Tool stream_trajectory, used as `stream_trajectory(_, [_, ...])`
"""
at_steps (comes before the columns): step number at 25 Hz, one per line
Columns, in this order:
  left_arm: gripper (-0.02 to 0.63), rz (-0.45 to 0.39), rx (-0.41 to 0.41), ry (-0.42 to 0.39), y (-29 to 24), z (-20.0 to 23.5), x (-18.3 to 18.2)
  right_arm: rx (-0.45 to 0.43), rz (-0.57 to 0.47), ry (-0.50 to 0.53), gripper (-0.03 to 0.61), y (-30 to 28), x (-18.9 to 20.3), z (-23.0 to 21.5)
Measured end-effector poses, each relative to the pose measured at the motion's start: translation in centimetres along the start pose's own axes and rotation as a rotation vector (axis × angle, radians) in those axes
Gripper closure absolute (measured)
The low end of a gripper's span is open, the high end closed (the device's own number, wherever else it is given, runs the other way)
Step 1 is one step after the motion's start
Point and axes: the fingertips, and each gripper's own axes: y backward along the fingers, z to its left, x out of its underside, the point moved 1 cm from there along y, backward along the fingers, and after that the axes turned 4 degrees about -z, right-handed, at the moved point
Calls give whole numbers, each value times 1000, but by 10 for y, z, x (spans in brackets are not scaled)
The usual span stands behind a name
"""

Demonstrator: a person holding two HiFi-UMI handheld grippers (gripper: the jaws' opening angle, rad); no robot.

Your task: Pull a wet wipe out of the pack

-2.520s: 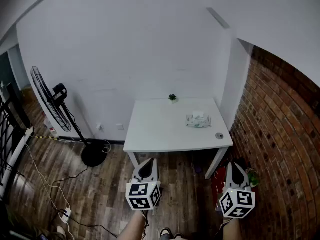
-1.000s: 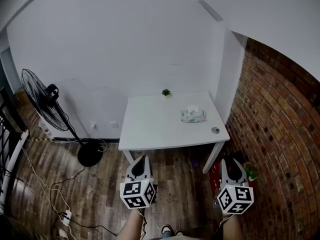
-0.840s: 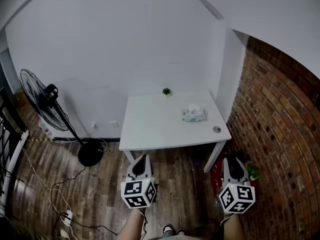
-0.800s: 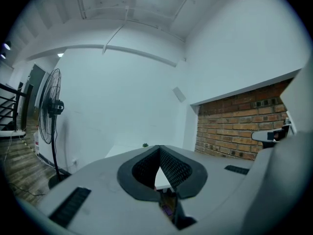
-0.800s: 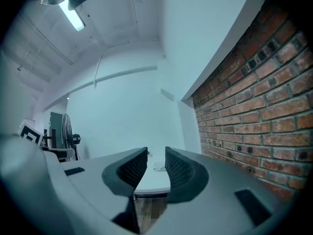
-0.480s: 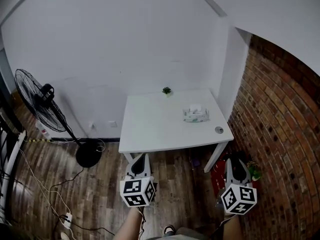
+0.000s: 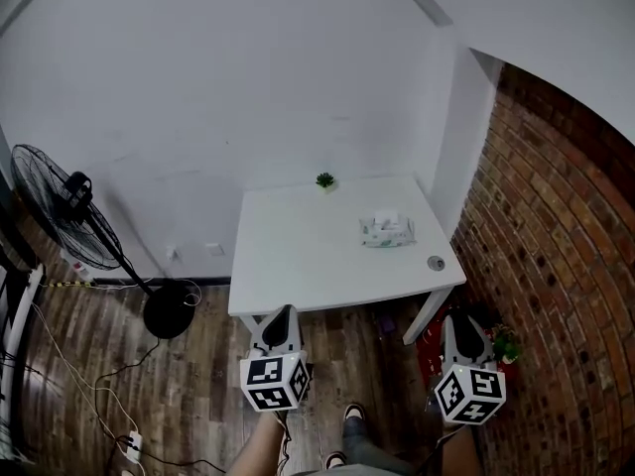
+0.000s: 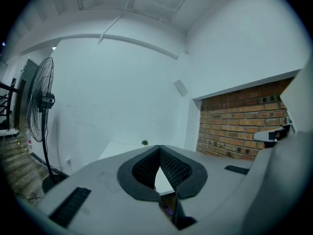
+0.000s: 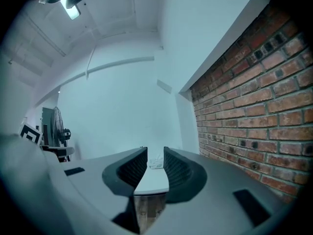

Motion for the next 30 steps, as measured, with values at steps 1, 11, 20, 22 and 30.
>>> stream_trajectory(1, [614,0,-5,3,-7,3,0,2,-2,-1,477,-7,0,-2])
stream_trajectory(11, [614,3,-19,-6,-95,8,-9,1,10,-3,477,-97,-9,-25])
stream_trajectory(20, [614,22,-44,-11,-176,7,-6,-4,46,-11,479,-183,-10,-61])
stream_trajectory(22, [614,30,-55,-16,-188,9,-4,-11,49,-20,479,-201,-7,-66])
stream_trajectory(30, [614,46,-81,-42,-225,15,-7,-46,61,-46,480,-252,-3,-71])
